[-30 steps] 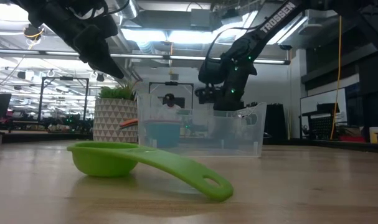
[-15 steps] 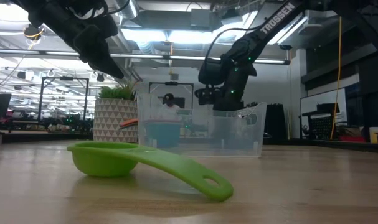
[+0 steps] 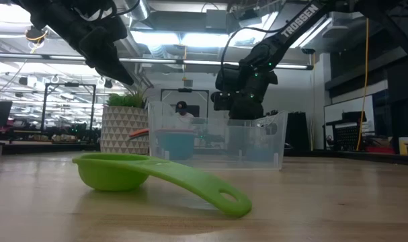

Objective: Nest measuring cups in basket
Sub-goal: Stack the blue measuring cup on top of the orange measuring cup

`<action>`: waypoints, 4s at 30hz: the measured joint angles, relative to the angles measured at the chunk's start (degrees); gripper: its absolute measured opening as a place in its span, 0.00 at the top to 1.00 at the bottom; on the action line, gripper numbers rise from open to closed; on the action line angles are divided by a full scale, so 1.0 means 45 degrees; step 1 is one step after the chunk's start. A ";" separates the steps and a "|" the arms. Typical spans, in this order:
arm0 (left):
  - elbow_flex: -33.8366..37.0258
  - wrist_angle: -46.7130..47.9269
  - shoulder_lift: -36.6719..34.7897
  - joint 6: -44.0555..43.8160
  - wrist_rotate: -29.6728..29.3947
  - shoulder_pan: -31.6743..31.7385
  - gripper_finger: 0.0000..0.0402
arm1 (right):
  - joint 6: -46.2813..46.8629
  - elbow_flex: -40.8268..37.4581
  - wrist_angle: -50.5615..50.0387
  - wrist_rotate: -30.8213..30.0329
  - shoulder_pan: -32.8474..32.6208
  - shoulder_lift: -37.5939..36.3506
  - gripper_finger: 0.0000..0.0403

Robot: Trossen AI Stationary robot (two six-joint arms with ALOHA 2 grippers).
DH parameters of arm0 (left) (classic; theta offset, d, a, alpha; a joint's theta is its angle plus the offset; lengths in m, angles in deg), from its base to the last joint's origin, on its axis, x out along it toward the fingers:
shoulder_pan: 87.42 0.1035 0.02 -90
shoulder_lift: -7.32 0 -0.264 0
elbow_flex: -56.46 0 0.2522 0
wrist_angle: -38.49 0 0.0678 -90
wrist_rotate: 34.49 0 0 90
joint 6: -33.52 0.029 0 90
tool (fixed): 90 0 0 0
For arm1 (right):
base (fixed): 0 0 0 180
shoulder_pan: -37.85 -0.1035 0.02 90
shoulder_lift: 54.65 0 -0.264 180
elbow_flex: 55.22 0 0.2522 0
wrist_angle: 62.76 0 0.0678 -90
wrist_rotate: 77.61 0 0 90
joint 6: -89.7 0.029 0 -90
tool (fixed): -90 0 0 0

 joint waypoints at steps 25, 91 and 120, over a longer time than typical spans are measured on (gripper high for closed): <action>0.0000 0.0000 0.0000 0.0000 0.0005 0.0002 0.93 | -0.0015 0.0015 0.0095 0.0086 0.0125 -0.0024 0.35; 0.0000 0.0003 0.0001 0.0000 0.0004 -0.0002 0.93 | 0.2468 0.0398 -0.3846 -0.3712 -0.0215 -0.0078 0.16; 0.0000 0.0003 0.0002 0.0000 0.0005 0.0001 0.93 | 0.2013 0.3774 -0.6188 -0.3681 -0.0178 -0.0078 0.28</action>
